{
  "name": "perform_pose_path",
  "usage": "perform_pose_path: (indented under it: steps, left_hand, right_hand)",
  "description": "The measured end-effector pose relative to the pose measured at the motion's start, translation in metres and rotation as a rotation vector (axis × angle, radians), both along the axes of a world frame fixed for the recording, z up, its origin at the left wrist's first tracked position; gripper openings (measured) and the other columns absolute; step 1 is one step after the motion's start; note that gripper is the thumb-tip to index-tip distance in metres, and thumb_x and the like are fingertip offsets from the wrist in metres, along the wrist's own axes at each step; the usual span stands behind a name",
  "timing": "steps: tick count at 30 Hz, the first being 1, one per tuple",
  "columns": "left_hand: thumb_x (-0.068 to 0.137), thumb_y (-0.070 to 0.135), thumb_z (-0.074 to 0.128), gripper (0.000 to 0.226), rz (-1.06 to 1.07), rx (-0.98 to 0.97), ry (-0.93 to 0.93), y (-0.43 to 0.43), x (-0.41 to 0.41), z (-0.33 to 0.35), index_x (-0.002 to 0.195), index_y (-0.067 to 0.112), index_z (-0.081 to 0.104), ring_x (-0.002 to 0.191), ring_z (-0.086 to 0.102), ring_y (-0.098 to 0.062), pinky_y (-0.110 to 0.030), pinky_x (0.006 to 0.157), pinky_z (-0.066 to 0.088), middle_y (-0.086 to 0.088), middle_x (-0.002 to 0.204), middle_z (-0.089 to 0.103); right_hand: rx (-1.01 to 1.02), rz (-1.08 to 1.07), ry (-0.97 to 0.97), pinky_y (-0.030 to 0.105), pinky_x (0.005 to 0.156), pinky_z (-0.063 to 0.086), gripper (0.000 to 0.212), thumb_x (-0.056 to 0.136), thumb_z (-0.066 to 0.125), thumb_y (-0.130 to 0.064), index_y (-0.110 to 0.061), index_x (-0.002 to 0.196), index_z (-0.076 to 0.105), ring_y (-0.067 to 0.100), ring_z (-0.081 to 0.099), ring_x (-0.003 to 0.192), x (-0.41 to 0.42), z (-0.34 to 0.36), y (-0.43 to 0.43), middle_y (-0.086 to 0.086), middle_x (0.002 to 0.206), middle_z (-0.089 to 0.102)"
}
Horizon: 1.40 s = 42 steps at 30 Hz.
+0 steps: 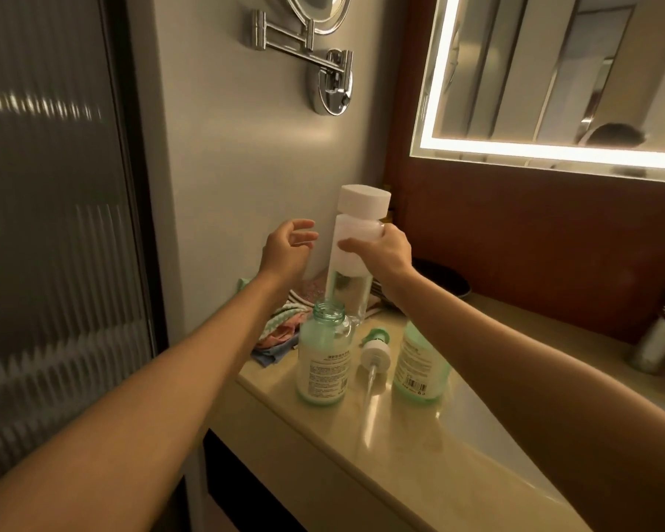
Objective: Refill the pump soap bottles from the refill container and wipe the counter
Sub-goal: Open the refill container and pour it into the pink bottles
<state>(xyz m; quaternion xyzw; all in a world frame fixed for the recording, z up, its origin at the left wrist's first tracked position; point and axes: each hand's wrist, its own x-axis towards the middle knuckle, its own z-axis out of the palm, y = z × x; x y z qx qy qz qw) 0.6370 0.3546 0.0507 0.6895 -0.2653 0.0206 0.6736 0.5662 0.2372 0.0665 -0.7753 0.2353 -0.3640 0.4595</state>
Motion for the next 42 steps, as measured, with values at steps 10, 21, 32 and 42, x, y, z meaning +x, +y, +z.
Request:
perform_pose_path:
  steps: [10,21,32,42]
  left_hand:
    - [0.086,-0.001,0.045,0.034,-0.068,-0.120,-0.070,0.007,-0.047,0.056,0.110,0.020,0.055,0.097,0.056,-0.015,-0.027,0.081,0.047,-0.002,0.108,0.064]
    - [0.087,0.000,0.049,0.030,-0.163,-0.087,-0.033,0.018,-0.132,0.026,0.107,0.021,0.055,0.103,0.059,-0.020,-0.038,0.093,0.049,-0.002,0.107,0.064]
    - [0.087,0.003,0.055,0.027,-0.260,-0.032,0.051,0.004,-0.186,-0.037,0.110,0.018,0.055,0.097,0.061,-0.018,-0.035,0.086,0.051,-0.001,0.101,0.065]
    - [0.089,0.013,0.056,0.024,-0.266,0.023,0.093,-0.003,-0.185,-0.060,0.112,0.020,0.054,0.101,0.059,-0.018,-0.037,0.086,0.051,-0.002,0.108,0.064]
  right_hand:
    - [-0.091,0.020,-0.081,0.038,0.085,0.053,0.057,0.065,0.081,-0.027,-0.009,0.113,0.056,0.021,0.059,0.099,-0.056,0.068,0.009,0.005,0.104,0.061]
    - [-0.084,-0.026,0.020,0.032,0.079,0.053,0.059,0.065,0.081,-0.030,-0.008,0.114,0.056,0.018,0.057,0.096,-0.153,0.039,0.021,0.003,0.103,0.060]
    - [-0.050,-0.051,0.088,0.038,0.085,0.053,0.058,0.066,0.081,-0.026,-0.006,0.115,0.056,0.022,0.059,0.100,-0.214,-0.026,0.026,0.008,0.109,0.061]
    - [0.012,-0.021,0.095,0.042,0.091,0.051,0.059,0.068,0.080,-0.022,-0.005,0.118,0.053,0.024,0.058,0.105,-0.217,-0.048,0.023,0.010,0.115,0.060]
